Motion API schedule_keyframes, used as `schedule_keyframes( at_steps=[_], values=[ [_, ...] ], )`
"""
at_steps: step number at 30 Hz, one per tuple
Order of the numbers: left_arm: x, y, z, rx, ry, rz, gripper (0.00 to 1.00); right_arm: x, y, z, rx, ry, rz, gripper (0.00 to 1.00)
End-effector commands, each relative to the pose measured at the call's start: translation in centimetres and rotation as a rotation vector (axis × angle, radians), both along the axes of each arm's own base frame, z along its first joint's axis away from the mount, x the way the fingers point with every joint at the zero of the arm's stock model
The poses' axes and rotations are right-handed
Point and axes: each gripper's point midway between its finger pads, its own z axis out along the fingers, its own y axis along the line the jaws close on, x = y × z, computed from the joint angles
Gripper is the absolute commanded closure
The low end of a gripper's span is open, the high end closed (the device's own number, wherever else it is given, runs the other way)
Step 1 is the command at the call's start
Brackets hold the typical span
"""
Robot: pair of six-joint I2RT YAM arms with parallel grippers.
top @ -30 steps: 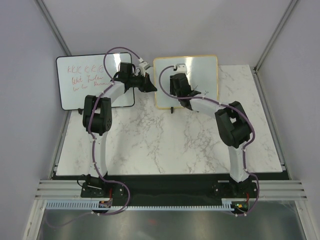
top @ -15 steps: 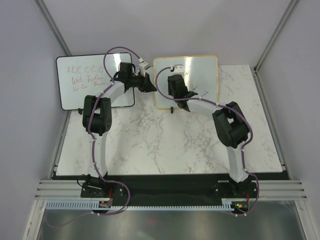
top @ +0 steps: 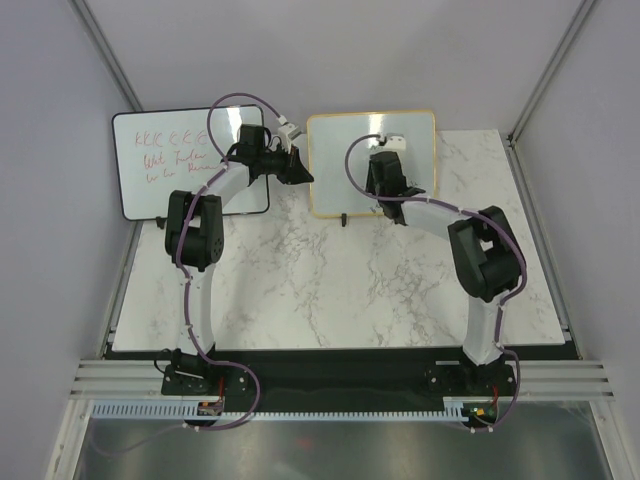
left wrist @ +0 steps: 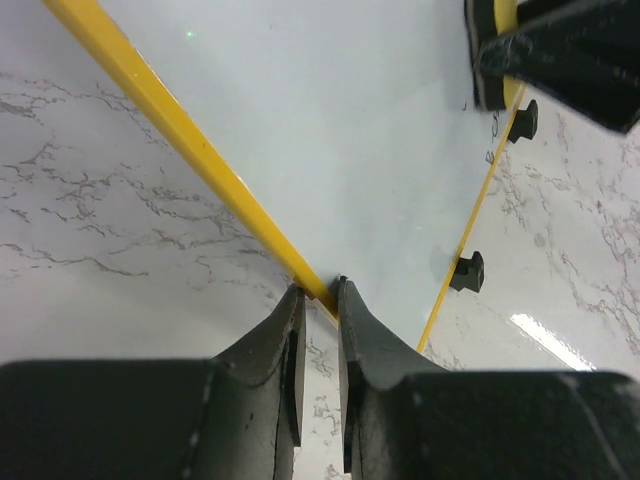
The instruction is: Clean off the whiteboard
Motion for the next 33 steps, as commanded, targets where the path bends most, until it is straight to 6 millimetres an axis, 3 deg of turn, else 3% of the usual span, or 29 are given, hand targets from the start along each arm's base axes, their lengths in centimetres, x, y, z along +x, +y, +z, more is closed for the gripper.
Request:
schedule_keyframes(
  at_steps=[1,4,7,14,17,19,22,29,33],
  values=[
    [0.6,-0.1,3.8,0.009,-0.147,-0.03,0.98,-0.9,-7.0,-2.0,-0.067,0.062,-0.175,1.0],
    [0.6,-0.1,3.8,0.01,-0.148,-0.03,0.98,-1.2,-6.8,-1.9,-0.068,0.06,-0.157,1.0],
    [0.6,-0.1,3.9,0.01,-0.151,-0.031,0.98,-0.9,-5.0,-1.8,-0.078,0.053,-0.116,1.0],
    [0.6,0.0,4.0,0.011,-0.15,-0.026,0.98,-0.8,5.1,-1.1,-0.092,0.01,0.087,1.0],
    [0.6,-0.1,4.0,0.011,-0.153,-0.03,0.98,-1.1,6.6,-1.9,-0.042,0.027,0.115,1.0],
    [0.6,-0.1,3.9,0.011,-0.15,-0.03,0.98,-1.3,6.6,-2.1,-0.039,0.033,0.114,1.0],
    [0.6,-0.1,3.8,0.012,-0.15,-0.03,0.98,-1.6,4.4,-2.8,-0.07,0.052,0.055,1.0],
    [0.6,-0.1,3.7,0.015,-0.152,-0.031,0.98,-2.0,-7.8,-2.9,-0.045,0.082,-0.228,1.0],
    [0.6,-0.1,3.6,0.017,-0.15,-0.032,0.98,-2.5,-11.2,-2.4,-0.068,0.074,-0.304,1.0]
  ],
)
